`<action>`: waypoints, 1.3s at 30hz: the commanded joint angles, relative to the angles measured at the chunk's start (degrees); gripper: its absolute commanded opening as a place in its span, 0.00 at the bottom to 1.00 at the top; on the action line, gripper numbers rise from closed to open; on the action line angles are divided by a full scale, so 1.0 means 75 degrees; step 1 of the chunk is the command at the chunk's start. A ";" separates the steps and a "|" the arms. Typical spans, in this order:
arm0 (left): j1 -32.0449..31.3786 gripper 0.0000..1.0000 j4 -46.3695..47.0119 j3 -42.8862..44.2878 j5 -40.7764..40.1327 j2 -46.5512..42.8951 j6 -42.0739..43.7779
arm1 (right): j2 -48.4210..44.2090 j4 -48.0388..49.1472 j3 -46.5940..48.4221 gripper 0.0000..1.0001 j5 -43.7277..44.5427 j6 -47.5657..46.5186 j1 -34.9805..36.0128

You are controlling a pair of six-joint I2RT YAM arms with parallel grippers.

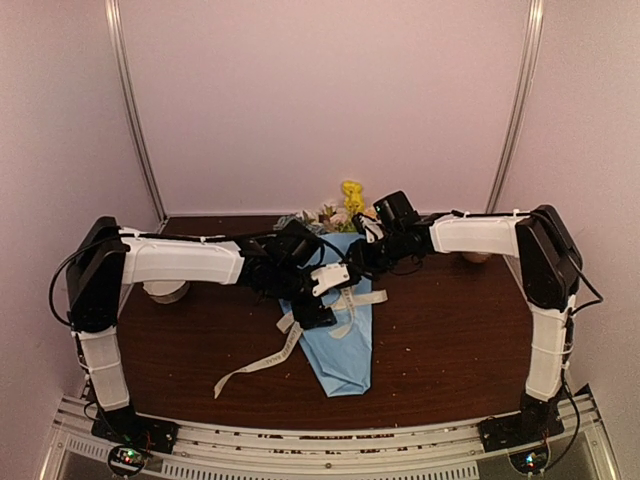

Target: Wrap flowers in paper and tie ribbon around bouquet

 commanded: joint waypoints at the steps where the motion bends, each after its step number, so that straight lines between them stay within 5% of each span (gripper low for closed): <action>1: -0.0061 0.63 0.0648 0.0417 -0.0211 0.0374 0.0342 | -0.0547 -0.0085 0.0100 0.48 0.0160 0.0034 0.0025; 3: -0.0062 0.44 0.0774 0.0392 -0.0261 0.0516 0.0398 | -0.0652 0.0027 0.0050 0.51 0.0044 0.0121 0.0024; 7: -0.0062 0.29 0.0645 0.0464 -0.0430 0.0663 0.0420 | -0.0781 -0.0119 0.0072 0.52 0.0117 0.0074 -0.0003; 11: -0.0062 0.00 0.0655 0.0385 -0.0529 0.0610 0.0379 | -0.1221 -0.0060 -0.0279 0.51 0.0498 0.0068 -0.0067; 19: -0.0062 0.00 0.1374 -0.0078 -0.0671 0.0194 0.0085 | -0.1794 -0.0431 -0.0797 0.49 0.0831 -0.0311 -0.0178; 29: 0.0071 0.00 0.1819 -0.0383 -0.0484 -0.0046 -0.0242 | -0.3461 0.3127 -0.4592 0.41 0.0342 0.1042 0.0678; 36: 0.0102 0.00 0.1819 -0.0466 -0.0517 -0.0136 -0.0289 | -0.2523 0.3474 -0.4369 0.42 0.0406 0.1531 0.1013; 39: 0.0114 0.00 0.1923 -0.0617 -0.0563 -0.0293 -0.0271 | -0.2392 0.3205 -0.4236 0.32 0.0573 0.1502 0.1010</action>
